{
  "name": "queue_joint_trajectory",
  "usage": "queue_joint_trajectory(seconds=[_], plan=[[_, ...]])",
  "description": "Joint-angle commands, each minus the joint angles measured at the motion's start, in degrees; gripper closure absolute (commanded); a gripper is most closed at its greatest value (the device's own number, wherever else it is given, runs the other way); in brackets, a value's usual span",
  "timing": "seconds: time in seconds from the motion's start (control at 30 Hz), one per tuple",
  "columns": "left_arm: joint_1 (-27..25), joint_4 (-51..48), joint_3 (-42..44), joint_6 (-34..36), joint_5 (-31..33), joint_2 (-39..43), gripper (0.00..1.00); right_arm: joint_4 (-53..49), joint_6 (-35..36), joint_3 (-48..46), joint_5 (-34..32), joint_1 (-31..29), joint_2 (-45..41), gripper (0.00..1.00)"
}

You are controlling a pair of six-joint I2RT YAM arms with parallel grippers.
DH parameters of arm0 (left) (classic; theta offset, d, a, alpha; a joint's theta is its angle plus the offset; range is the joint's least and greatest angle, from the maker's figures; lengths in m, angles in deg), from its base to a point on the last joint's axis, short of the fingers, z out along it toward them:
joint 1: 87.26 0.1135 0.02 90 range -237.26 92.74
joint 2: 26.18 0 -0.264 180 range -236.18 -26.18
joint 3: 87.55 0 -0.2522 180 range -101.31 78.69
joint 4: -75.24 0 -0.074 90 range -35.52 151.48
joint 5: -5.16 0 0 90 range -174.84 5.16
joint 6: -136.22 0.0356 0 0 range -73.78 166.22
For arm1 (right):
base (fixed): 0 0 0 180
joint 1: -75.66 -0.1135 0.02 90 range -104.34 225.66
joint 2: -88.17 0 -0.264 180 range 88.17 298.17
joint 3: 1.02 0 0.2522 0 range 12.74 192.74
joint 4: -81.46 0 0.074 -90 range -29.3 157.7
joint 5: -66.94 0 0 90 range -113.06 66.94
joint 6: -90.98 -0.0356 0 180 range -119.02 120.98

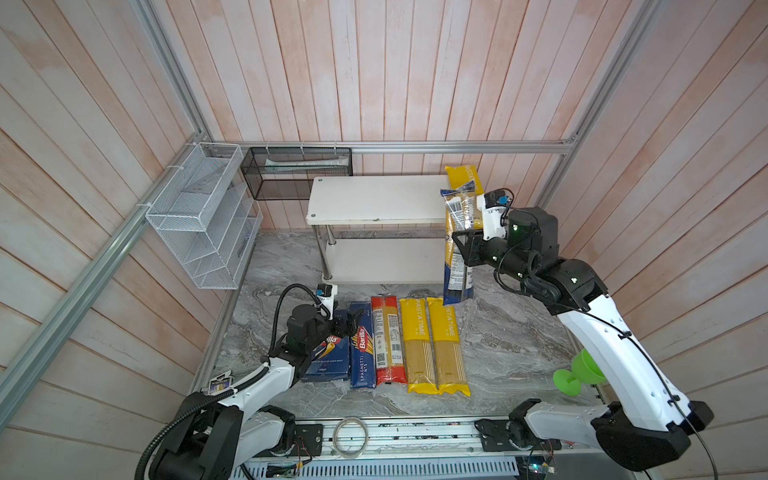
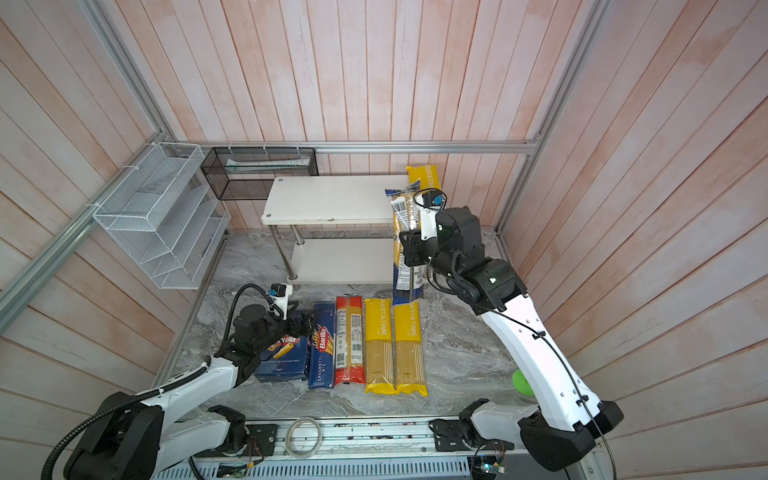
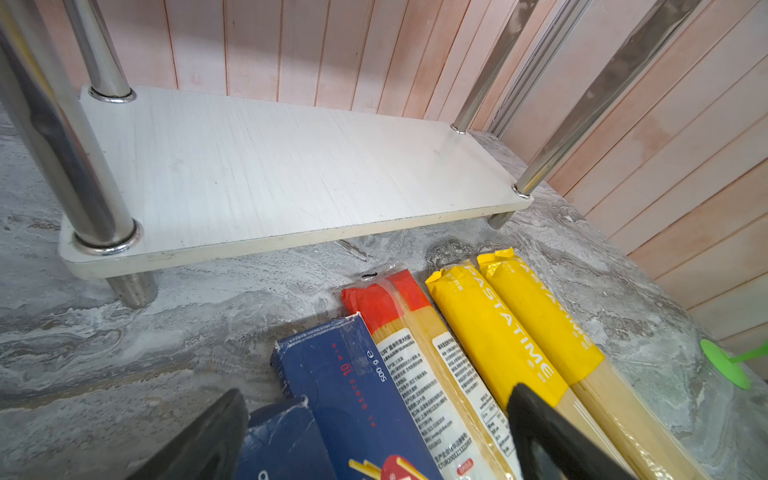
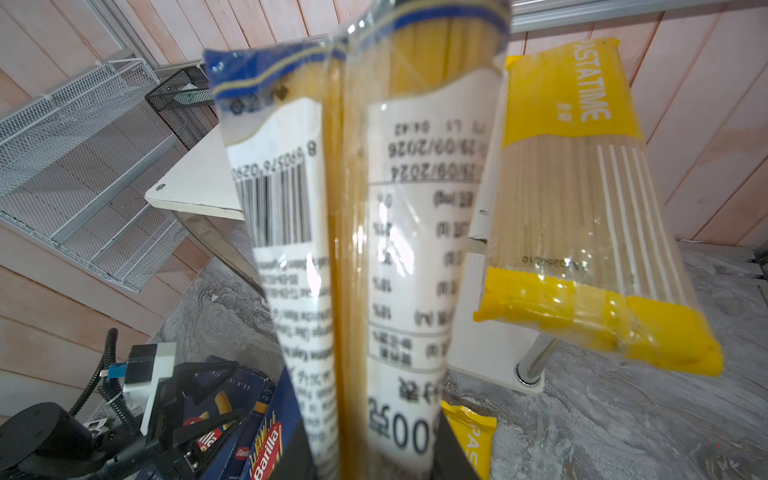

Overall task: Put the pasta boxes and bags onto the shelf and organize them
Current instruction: 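Raise the held spaghetti bag with the right gripper toward the shelf, then carry the spaghetti bag over the shelf top beside the yellow bag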

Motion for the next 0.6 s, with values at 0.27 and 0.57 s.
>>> queue_joint_trajectory(seconds=[0.27,0.57], plan=[[-0.25,0.01,-0.61,0.42,0.81,1.42,0.0,9.73,1.85,10.59,-2.14,-0.46,7.43,0.97],[-0.27,0.02,-0.6,0.38,0.92,1.31,0.0,8.18,4.1,17.69,-3.23,-0.14,13.3,0.97]])
